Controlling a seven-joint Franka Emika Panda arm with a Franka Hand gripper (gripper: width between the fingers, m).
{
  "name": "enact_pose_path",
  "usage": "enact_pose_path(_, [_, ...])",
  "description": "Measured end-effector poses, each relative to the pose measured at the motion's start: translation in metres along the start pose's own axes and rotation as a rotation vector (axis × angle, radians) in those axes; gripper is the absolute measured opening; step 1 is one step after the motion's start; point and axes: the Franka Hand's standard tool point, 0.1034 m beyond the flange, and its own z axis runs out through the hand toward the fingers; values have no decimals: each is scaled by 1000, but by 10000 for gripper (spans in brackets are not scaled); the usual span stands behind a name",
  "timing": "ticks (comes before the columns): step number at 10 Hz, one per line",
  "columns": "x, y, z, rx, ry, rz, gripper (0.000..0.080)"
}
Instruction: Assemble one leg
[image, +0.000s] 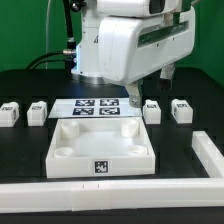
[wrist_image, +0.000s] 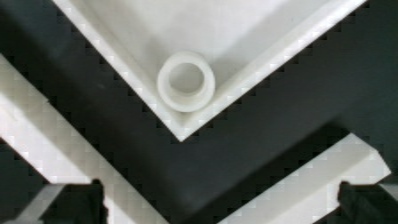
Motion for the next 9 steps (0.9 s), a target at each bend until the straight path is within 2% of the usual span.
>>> enact_pose_path(9, [0, -1, 2, 3, -2, 0, 650])
